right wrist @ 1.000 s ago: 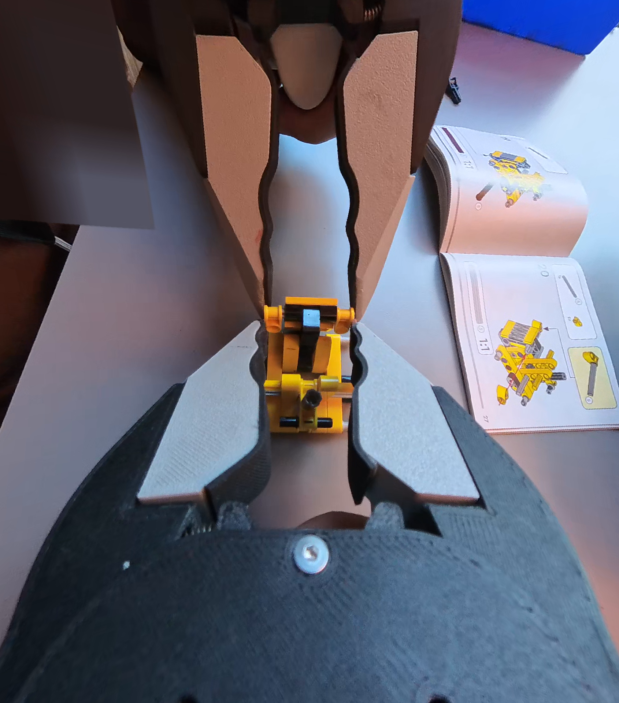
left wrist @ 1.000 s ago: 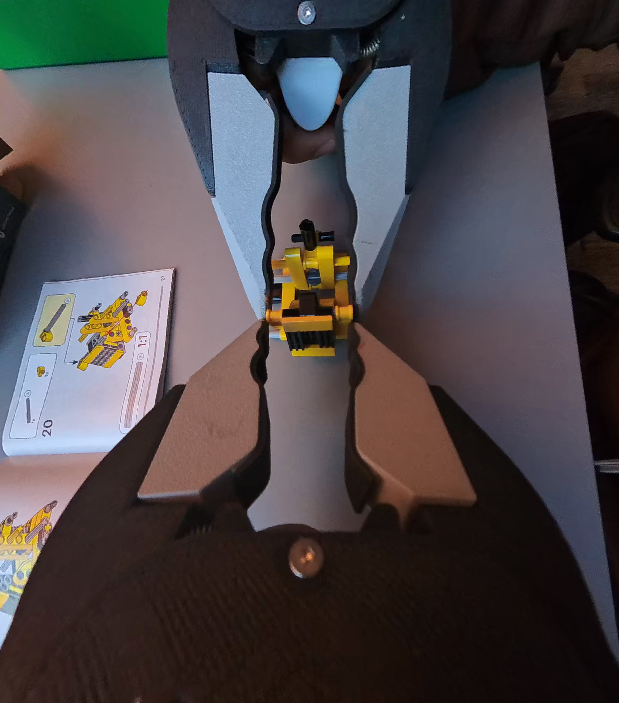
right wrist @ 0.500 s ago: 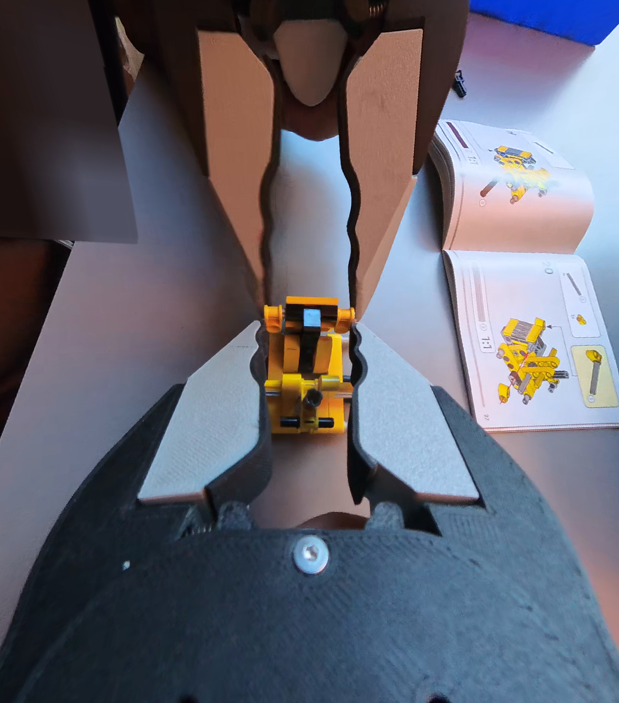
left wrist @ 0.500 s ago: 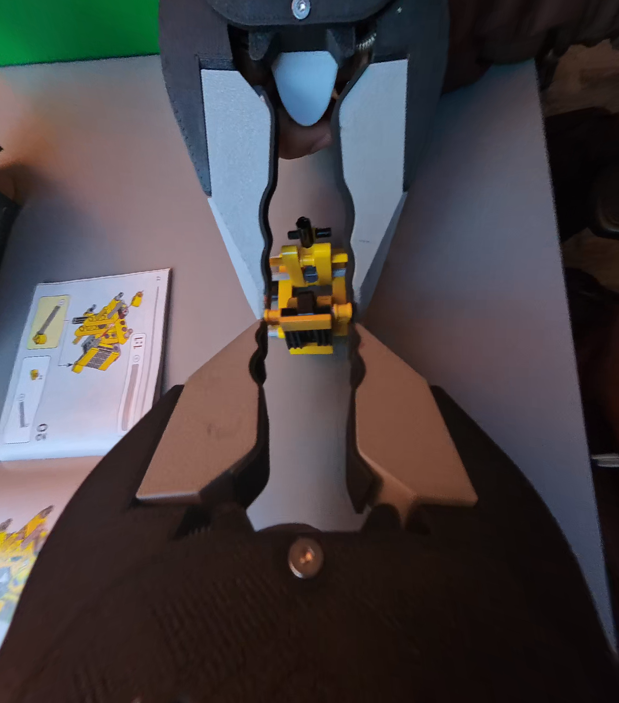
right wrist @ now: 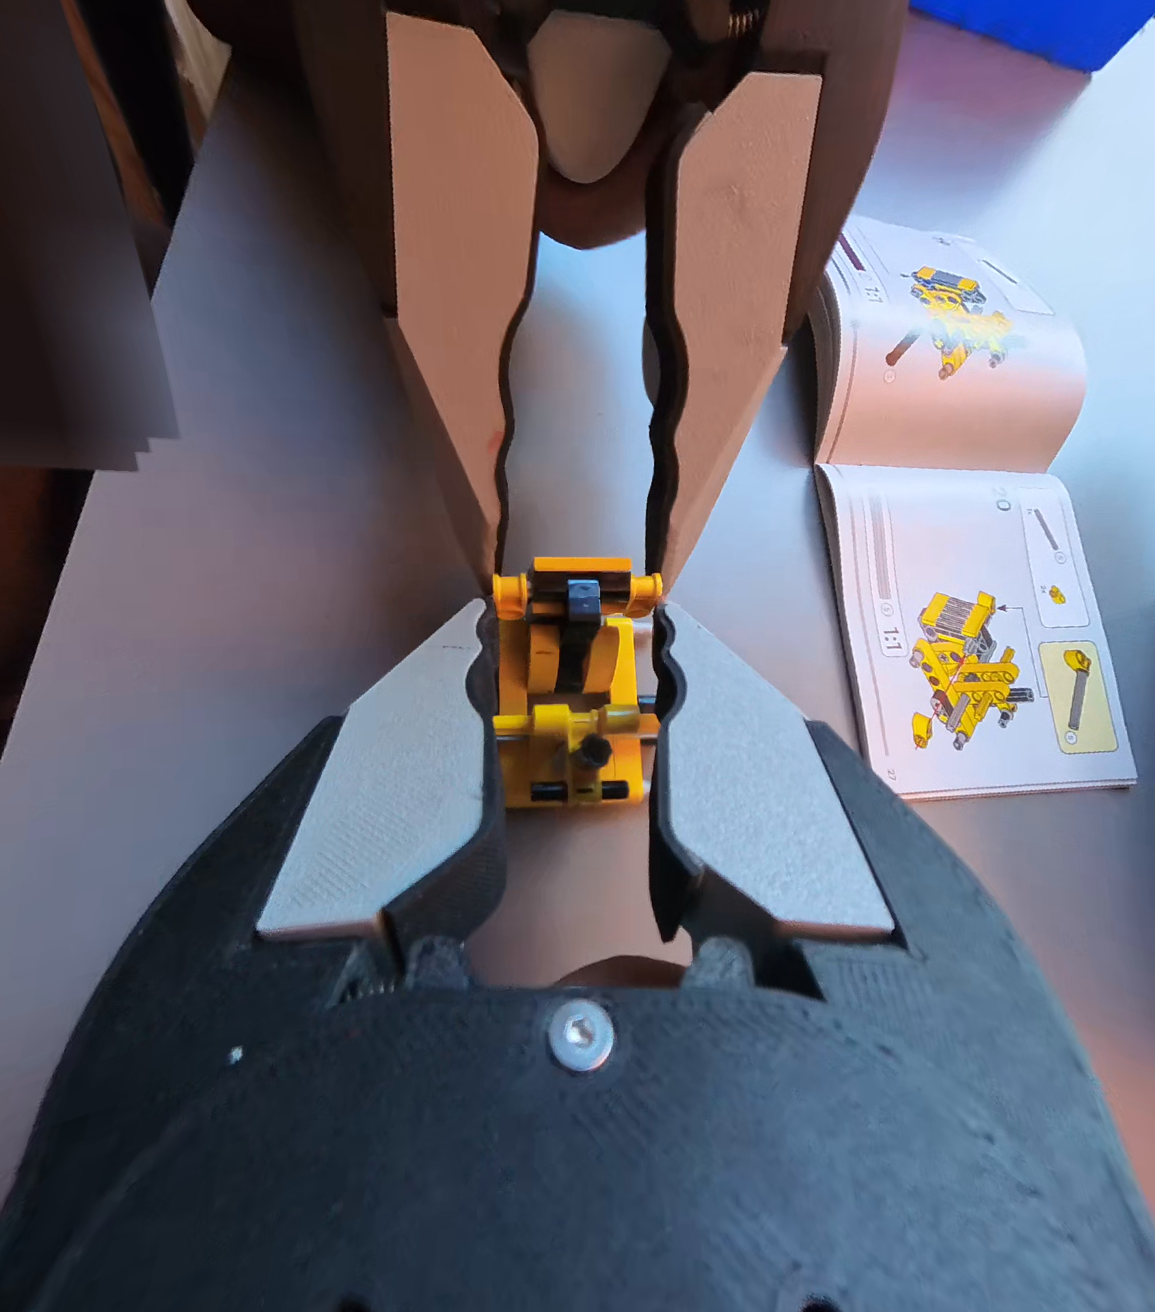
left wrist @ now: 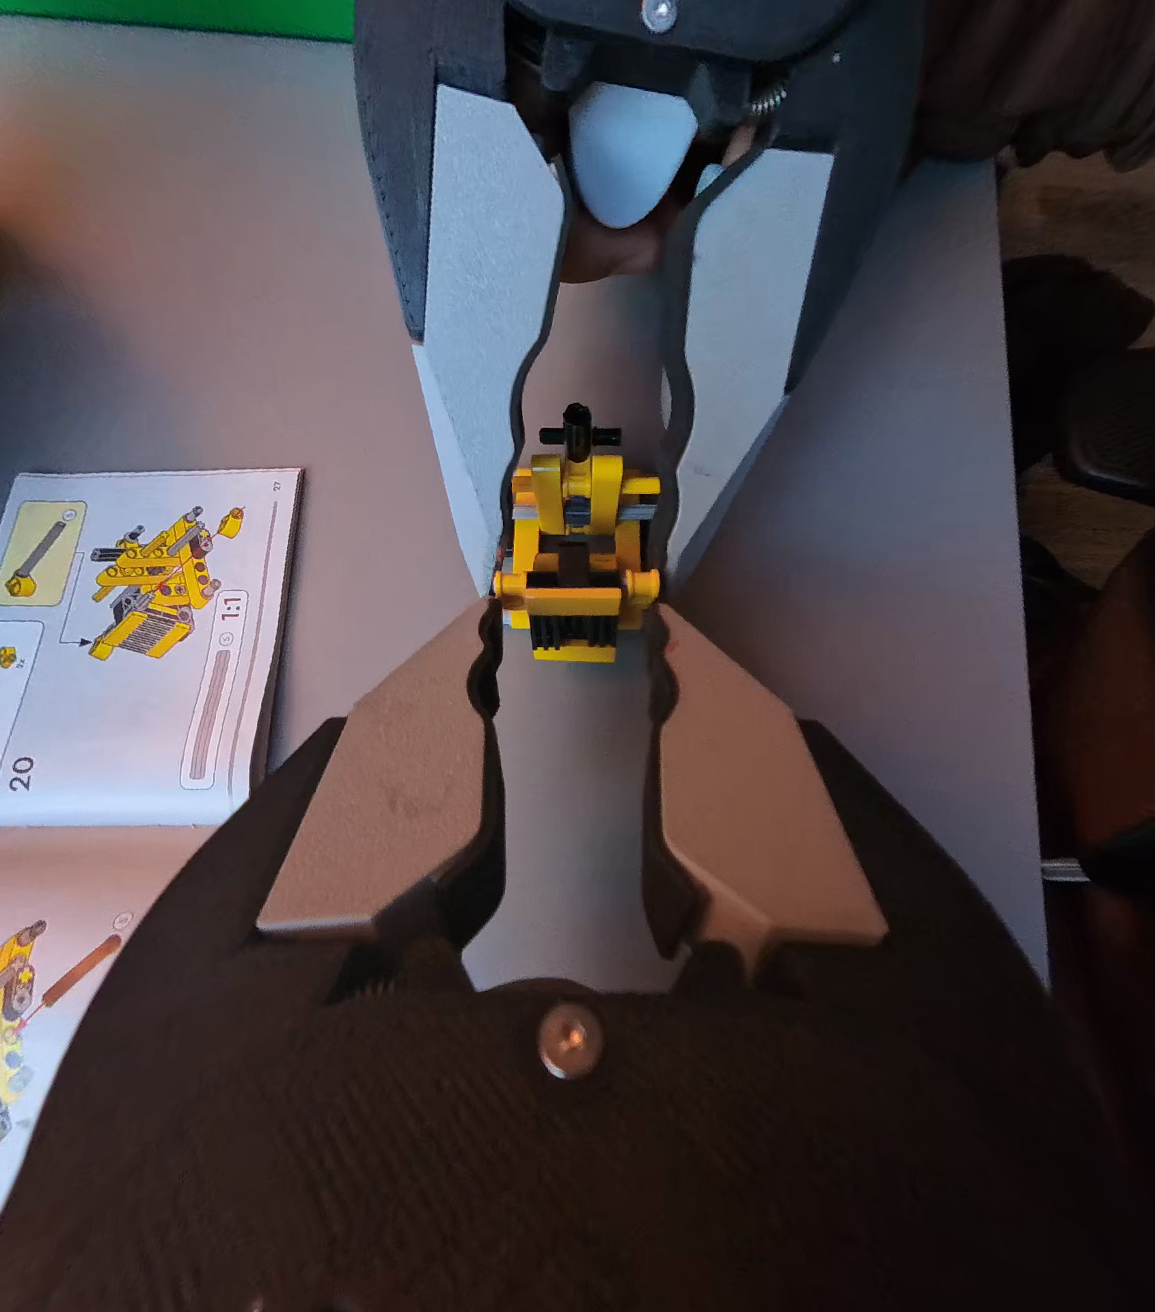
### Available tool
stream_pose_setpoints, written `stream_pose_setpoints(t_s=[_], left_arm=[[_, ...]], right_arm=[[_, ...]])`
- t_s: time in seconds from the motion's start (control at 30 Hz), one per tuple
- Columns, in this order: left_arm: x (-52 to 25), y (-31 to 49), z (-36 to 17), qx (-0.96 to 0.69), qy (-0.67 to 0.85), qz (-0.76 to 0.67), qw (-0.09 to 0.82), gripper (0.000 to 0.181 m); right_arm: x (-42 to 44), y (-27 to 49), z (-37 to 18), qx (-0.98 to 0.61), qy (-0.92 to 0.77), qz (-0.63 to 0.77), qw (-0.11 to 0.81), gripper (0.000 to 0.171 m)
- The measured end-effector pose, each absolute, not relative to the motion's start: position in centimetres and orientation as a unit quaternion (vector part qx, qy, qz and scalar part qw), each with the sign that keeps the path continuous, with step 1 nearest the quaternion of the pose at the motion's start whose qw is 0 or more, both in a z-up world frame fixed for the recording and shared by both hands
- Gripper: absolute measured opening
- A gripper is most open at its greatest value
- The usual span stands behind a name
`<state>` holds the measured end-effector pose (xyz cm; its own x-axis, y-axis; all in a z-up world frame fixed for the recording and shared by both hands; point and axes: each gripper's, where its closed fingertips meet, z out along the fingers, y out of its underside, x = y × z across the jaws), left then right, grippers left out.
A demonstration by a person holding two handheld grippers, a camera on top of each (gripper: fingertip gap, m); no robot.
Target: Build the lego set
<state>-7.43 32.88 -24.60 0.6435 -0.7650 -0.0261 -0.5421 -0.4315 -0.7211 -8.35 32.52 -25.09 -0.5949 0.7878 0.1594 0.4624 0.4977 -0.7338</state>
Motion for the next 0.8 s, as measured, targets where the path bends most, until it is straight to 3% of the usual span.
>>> stream_pose_setpoints(t_s=[0.03,0.27,0.47,0.8], left_arm=[[-7.43,32.87,-24.61,-0.834,0.391,-0.152,0.357,0.038],[-7.42,32.77,-24.6,-0.845,0.394,-0.126,0.34,0.038],[-7.41,32.65,-25.26,-0.85,0.39,-0.133,0.328,0.05],[-7.07,32.85,-24.77,-0.861,0.365,-0.149,0.322,0.045]], right_arm=[[-8.36,32.51,-25.12,-0.378,-0.831,0.325,0.248,0.04],[-8.23,32.45,-25.12,-0.382,-0.836,0.3,0.254,0.04],[-7.8,32.21,-25.37,-0.368,-0.84,0.314,0.244,0.039],[-7.9,32.22,-25.44,-0.371,-0.84,0.315,0.242,0.032]])
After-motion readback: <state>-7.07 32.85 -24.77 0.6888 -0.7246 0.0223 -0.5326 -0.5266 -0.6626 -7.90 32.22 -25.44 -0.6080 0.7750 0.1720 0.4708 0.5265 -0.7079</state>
